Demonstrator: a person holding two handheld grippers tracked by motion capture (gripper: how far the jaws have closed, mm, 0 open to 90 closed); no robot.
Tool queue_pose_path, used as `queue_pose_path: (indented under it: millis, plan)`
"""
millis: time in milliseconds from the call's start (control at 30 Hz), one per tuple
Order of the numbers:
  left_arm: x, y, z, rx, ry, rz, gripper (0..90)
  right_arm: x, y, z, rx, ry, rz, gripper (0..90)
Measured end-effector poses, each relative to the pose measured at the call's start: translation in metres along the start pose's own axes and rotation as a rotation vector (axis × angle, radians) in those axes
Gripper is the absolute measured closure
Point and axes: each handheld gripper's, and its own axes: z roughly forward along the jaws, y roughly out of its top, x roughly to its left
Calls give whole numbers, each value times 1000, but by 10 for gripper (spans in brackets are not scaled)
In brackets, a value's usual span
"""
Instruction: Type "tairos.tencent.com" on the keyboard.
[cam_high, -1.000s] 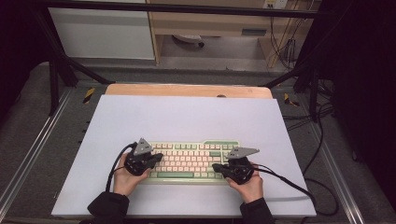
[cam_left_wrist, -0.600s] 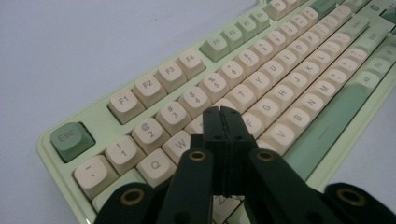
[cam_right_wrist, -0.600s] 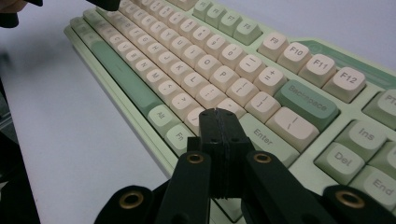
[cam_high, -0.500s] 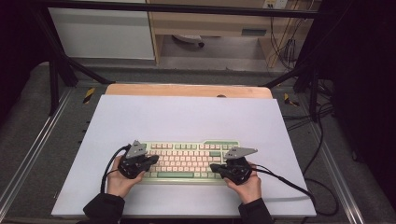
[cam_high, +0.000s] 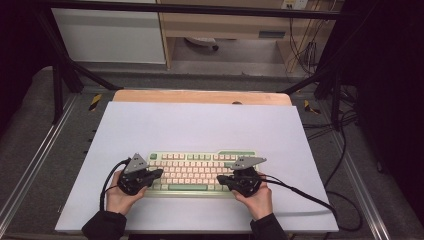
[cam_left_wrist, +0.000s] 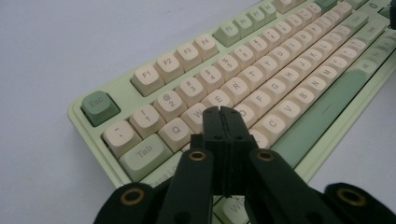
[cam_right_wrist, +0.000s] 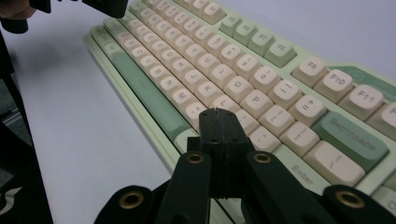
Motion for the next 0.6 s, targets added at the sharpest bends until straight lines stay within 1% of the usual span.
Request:
queue_pose_path:
  millis: [233, 333, 600]
  plan:
    - [3, -4, -2, 2, -2, -8, 896, 9, 12, 14, -1, 23, -14, 900]
    - [4, -6, -3, 0, -5, -14, 896, 13, 15, 21, 7, 23, -18, 900]
    - [5, -7, -3, 1, -7, -15, 896, 21, 24, 39, 14, 48, -30, 900]
